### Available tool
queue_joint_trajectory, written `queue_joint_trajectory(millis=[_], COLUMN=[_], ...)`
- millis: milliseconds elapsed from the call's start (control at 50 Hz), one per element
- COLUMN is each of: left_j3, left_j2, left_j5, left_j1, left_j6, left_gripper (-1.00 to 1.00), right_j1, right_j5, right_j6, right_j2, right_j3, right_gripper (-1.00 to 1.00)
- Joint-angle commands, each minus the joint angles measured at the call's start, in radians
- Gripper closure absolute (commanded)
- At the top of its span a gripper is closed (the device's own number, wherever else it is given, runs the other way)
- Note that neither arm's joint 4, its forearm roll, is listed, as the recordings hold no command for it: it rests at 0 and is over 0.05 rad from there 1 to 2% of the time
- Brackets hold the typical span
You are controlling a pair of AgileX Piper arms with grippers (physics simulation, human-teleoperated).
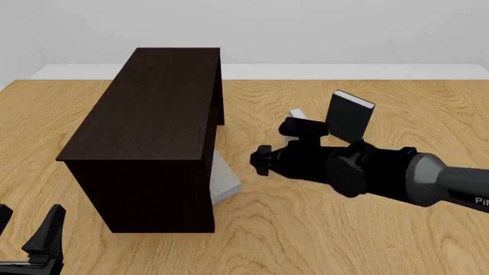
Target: Pick up the book on the right and place it under the cabinet shelf.
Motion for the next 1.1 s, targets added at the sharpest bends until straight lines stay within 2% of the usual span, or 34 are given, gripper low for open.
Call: queue_joint_trajectory(millis=[20,360,700,960,1100], left_j3=[0.003,0.003,0.003,0.003,0.003], left_j2=[0.000,0.000,0.000,0.000,0.000], left_j5=[-0.003,-0.003,-0.003,-0.003,-0.003], left_j1=[0.000,0.000,0.000,0.000,0.000], left_j6=[0.000,0.000,0.000,0.000,0.000], left_gripper=[-1.00,-1.00,-1.00,-1.00,-1.00], right_j1=[-0.002,-0.083,-0.128,-0.137,-0.145], right_j5=[-0.071,-0.070,-0.078,-0.105,-0.099], right_j6=[0.026,-0.045,-0.057,-0.050,-0.043], right_j2=[-0.106,-0.287,-0.414,-0.590,-0.786], right_j3=[0.052,0.088,0.157,0.299,0.434], right_gripper=[-1.00,-1.00,-1.00,-1.00,-1.00])
